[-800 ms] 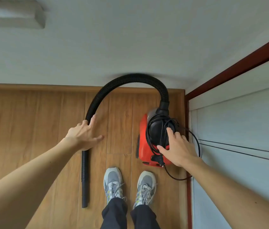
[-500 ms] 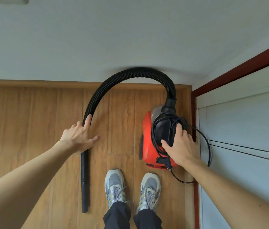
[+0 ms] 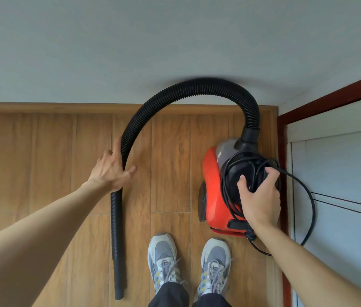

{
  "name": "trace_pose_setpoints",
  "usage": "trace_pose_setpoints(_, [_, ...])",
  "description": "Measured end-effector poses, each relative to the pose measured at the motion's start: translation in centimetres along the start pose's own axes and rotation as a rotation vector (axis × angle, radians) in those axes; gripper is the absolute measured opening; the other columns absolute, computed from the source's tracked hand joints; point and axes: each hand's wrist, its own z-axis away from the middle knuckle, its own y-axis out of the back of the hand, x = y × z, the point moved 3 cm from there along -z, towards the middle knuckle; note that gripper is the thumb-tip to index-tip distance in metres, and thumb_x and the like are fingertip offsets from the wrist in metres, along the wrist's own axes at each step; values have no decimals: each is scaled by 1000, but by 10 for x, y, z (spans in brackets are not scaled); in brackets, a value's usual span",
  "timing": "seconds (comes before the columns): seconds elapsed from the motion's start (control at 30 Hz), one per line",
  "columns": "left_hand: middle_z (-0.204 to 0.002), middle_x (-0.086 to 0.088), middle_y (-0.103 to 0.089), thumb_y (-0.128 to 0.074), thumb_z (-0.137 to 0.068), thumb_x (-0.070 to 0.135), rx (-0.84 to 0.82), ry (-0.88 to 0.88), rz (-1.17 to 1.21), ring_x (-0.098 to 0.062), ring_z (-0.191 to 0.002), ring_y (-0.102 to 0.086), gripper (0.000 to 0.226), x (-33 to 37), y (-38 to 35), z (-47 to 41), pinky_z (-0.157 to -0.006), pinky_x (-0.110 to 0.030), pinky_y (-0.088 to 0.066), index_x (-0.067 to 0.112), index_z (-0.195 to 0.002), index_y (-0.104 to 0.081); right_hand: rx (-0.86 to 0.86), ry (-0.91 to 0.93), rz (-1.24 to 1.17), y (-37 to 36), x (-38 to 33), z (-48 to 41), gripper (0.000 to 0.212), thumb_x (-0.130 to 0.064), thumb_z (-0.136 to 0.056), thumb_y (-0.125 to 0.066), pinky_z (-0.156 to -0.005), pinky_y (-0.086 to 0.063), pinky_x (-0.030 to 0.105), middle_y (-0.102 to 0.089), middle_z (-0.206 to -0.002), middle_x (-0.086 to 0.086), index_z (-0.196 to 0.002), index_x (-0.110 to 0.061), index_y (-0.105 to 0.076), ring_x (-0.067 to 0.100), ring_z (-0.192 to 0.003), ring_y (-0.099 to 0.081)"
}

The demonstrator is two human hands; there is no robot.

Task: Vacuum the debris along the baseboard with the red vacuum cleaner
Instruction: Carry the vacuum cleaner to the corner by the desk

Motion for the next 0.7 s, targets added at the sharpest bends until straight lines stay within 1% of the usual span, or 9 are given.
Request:
trace_pose_setpoints(0.1, [-108,-22,-52,-62,-87,41,34,13,105,-38,-86,-55,84,-6,-8,-11,-69,-45,-48,34,-149,-5,31,7,-69,-7,4,-3,49,-37,-95,-61,-69,-42,36,-51,-75,-9,-132,-13,-37,27,-77,-55])
trace_pose_setpoints(0.17, [-106,-20,-54,-62,-88,38,64,32,187,-35,-84,-56,80,-9,-12,-18,-68,-44,-47,36,-149,-10,48,4,-97,-10,7,-5,49,-39,-95,-60,-70,-42,37,-50,-73,-10,-132,-15,-38,27,-75,-55])
trace_pose_setpoints(0.27, [-105,-15,-58,-61,-91,36,127,36,288,-33,-79,-59,72,-9,-17,-26,-67,-42,-49,38,-147,-16,67,9,-133,-13,13,-7,47,-42,-95,-59,-68,-49,45,-55,-65,1,-131,-20,-37,28,-66,-59])
trace_pose_setpoints(0.33, [-107,-7,-57,-60,-93,31,163,6,343,-29,-81,-59,67,-4,-19,-27,-69,-39,-48,37,-147,-20,51,19,-172,-15,16,-8,44,-43,-95,-58,-63,-54,47,-58,-63,6,-130,-24,-37,27,-56,-61])
trace_pose_setpoints(0.43, [-103,-2,-58,-56,-97,23,258,-1,437,-23,-79,-60,57,2,-20,-25,-72,-35,-47,36,-145,-30,-5,22,-295,-16,16,-9,37,-35,-98,-57,-50,-55,35,-65,-71,8,-128,-26,-37,18,-42,-62])
trace_pose_setpoints(0.53, [-102,1,-60,-55,-99,21,321,-28,447,-19,-77,-60,51,3,-22,-18,-71,-32,-48,32,-144,-35,-12,44,-354,-14,14,-9,33,-30,-99,-58,-43,-49,21,-65,-68,14,-126,-26,-39,18,-37,-59])
trace_pose_setpoints(0.6, [-101,2,-60,-55,-99,21,329,-55,441,-20,-80,-60,50,3,-24,-14,-72,-32,-48,31,-144,-35,-8,41,-368,-14,16,-10,35,-30,-99,-58,-41,-46,18,-63,-71,15,-128,-26,-39,20,-37,-57])
trace_pose_setpoints(0.63, [-101,1,-60,-55,-99,21,332,-67,444,-21,-82,-61,50,3,-25,-12,-72,-33,-49,31,-144,-35,-3,35,-371,-15,17,-10,36,-31,-99,-58,-41,-48,21,-63,-74,15,-130,-27,-39,22,-38,-57])
trace_pose_setpoints(0.7, [-106,-2,-61,-55,-99,24,339,-91,453,-24,-89,-61,50,3,-27,-8,-76,-38,-51,33,-143,-34,17,34,-361,-17,21,-11,37,-38,-98,-57,-49,-56,39,-63,-75,15,-129,-31,-39,27,-45,-60])
